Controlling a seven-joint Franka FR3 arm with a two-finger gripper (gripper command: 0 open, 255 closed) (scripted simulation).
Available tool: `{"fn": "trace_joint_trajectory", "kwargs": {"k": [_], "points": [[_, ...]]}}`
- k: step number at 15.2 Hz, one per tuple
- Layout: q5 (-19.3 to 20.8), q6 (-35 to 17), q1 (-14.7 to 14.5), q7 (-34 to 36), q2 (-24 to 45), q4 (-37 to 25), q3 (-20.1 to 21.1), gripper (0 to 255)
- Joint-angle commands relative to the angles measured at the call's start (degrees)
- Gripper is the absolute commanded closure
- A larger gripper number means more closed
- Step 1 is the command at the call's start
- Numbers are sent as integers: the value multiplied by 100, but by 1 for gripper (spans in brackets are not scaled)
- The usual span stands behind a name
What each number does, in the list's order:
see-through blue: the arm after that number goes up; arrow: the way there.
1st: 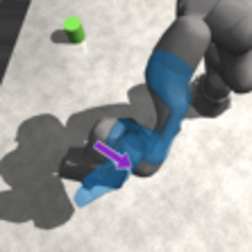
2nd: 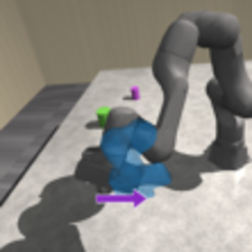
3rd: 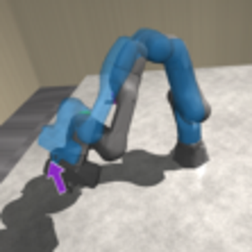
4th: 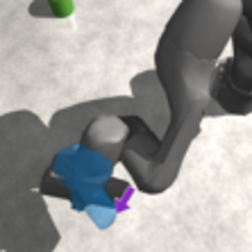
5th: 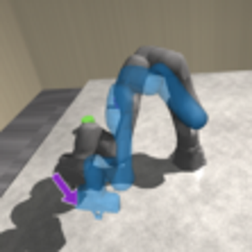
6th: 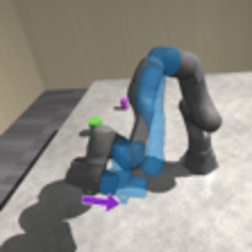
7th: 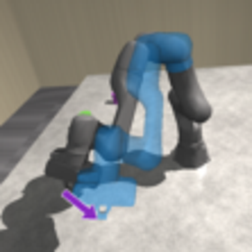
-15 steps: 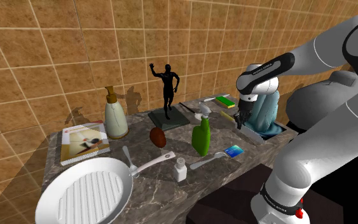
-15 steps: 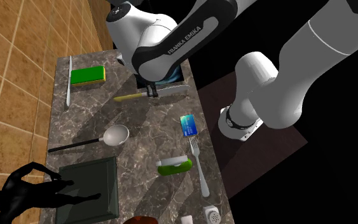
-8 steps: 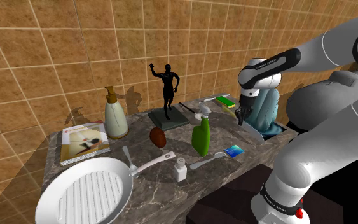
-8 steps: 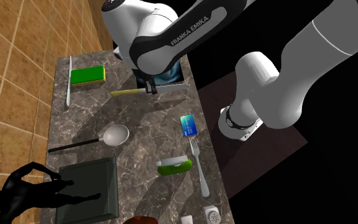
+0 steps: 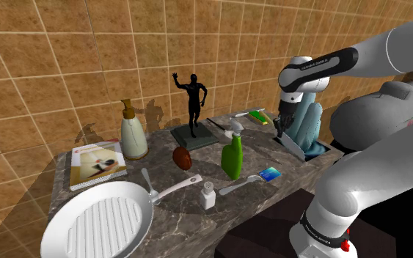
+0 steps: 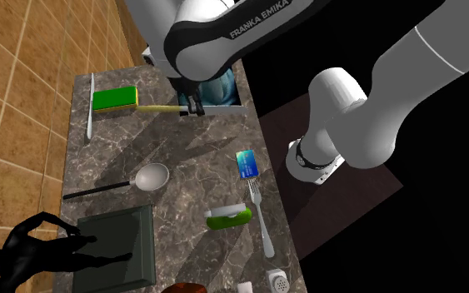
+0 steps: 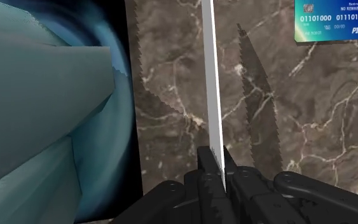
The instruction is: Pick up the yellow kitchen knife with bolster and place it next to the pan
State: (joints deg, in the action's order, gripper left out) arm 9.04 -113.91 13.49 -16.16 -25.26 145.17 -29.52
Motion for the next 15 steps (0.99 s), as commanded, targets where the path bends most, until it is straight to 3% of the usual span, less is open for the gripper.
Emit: {"fn": "trace_joint_trajectory", "kwargs": {"k": [1,11,15], "points": [[-4,180,1,27,-71,-109,43,255],[-29,988,7,111,-344,-652,215,255],[-288,920,-231,678,-447,-470,659,255]]}}
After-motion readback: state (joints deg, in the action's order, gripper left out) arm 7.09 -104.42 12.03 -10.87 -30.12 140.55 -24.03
